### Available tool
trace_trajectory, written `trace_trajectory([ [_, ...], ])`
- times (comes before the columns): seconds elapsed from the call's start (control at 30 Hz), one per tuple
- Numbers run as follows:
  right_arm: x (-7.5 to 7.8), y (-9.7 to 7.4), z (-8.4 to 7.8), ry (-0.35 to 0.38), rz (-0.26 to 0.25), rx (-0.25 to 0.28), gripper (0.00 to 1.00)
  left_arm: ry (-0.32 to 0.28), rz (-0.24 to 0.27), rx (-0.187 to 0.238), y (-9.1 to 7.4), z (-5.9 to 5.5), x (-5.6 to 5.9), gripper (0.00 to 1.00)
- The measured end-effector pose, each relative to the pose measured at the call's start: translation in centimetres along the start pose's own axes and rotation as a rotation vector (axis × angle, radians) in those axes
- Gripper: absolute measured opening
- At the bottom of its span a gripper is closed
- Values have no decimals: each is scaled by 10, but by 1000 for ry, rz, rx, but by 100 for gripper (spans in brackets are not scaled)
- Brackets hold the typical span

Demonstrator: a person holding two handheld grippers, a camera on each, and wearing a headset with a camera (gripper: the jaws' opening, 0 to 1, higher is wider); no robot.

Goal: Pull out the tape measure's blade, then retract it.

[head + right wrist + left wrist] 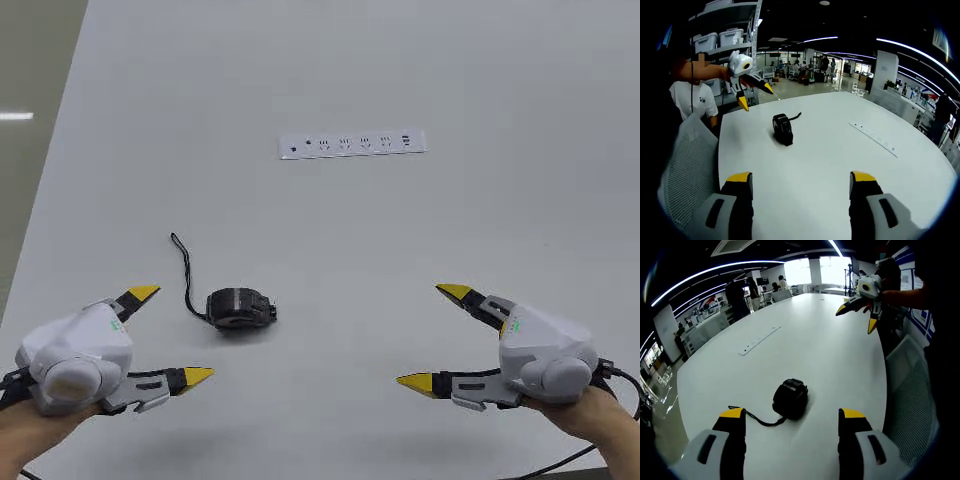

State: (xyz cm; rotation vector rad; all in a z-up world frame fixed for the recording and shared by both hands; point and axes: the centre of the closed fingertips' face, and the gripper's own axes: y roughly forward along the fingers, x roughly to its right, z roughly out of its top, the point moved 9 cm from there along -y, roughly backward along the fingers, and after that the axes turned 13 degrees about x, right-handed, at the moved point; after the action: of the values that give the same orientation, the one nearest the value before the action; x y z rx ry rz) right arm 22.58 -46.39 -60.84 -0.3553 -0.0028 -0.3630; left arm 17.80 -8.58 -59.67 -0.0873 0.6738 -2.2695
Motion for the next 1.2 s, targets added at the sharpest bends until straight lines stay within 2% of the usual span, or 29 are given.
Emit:
trace_trajectory([
  [0.23,7,11,-2,-53,63,-22,72,48,-58,-33,16,-2,-5,68],
  [0.4,11,20,-6,-60,100,-25,68,80,-96,-66,27,-6,-6,65],
  [0.83,19,43,-12,-78,184,-19,58,129,-165,-111,53,-13,-13,60],
  [1.13,24,56,-14,-92,232,-19,53,195,-224,-148,70,-20,-19,51],
  [1.2,25,59,-15,-92,244,-19,51,193,-233,-152,73,-21,-21,49],
])
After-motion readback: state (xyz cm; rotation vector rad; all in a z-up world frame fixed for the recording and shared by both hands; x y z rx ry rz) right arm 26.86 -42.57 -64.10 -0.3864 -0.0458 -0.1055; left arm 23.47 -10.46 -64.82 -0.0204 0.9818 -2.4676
